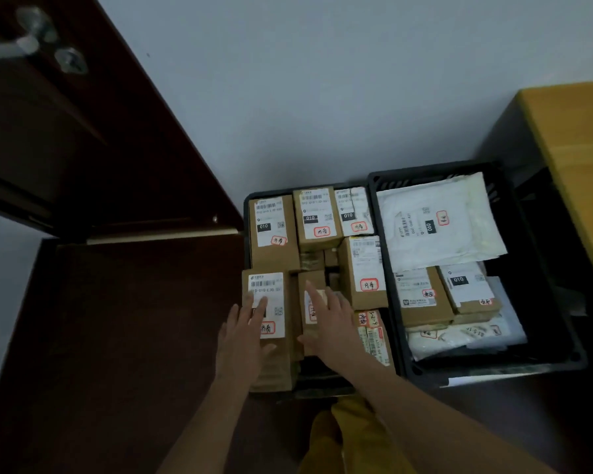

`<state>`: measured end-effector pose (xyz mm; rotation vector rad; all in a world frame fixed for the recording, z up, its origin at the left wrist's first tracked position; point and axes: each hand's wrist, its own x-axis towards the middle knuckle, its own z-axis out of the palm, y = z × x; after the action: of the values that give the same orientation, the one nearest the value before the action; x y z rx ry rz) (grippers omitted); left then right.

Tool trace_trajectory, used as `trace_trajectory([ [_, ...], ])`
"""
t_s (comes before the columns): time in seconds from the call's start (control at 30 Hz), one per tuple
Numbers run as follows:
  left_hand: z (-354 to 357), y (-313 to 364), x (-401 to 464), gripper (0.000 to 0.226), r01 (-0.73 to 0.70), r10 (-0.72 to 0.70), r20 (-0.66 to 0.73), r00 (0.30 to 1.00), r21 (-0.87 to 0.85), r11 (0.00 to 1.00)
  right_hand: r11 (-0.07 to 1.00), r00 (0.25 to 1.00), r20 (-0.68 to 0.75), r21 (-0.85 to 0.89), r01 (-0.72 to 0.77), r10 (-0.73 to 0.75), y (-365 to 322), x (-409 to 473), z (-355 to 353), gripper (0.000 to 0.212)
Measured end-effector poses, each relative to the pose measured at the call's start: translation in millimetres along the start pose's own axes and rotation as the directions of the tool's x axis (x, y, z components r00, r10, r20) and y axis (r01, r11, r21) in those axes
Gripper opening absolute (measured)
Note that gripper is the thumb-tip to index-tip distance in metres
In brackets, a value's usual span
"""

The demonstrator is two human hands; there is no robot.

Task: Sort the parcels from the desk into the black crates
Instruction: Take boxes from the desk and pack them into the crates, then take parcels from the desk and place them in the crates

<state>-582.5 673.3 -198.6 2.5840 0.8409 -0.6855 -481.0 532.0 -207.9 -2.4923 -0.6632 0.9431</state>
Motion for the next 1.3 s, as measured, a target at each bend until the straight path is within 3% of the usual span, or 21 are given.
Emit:
trace_trajectory([
  [0.2, -38.5, 25.7, -23.8, 0.094, -0.130, 0.137, -0.090, 0.987, 0.080, 0.988, 0.971, 0.993, -0.119, -0.236, -0.026, -0.003, -4.9, -47.2, -38.4, 0.097],
  [0.4, -89.6, 83.0, -52.7, 0.094, -0.290, 0.319, -0.214, 0.923, 0.158, 0.944, 0.971, 0.940, -0.340, -0.212, -0.113, 0.035, -1.9, -98.1, -87.2, 0.098],
  [0.63, -119.3, 180.1, -79.3, 0.093, -0.473, 0.537, -0.226, 0.813, 0.282, 0.835, 0.960, 0.819, -0.560, -0.139, -0.244, 0.127, 38.2, -163.4, -160.4, 0.095],
  [0.73, -124.6, 228.1, -95.8, 0.093, -0.522, 0.618, -0.229, 0.752, 0.366, 0.771, 0.942, 0.763, -0.619, -0.106, -0.320, 0.189, 67.9, -194.1, -190.6, 0.095],
  [1.1, -103.6, 436.2, -155.4, 0.087, -0.682, 0.795, -0.186, 0.577, 0.425, 0.595, 0.886, 0.576, -0.746, 0.039, -0.463, 0.334, 217.0, -297.8, -285.8, 0.098],
  [1.3, -47.6, 575.0, -197.0, 0.087, -0.728, 0.834, -0.096, 0.543, 0.442, 0.525, 0.825, 0.480, -0.776, 0.092, -0.557, 0.410, 337.9, -370.8, -328.1, 0.099],
])
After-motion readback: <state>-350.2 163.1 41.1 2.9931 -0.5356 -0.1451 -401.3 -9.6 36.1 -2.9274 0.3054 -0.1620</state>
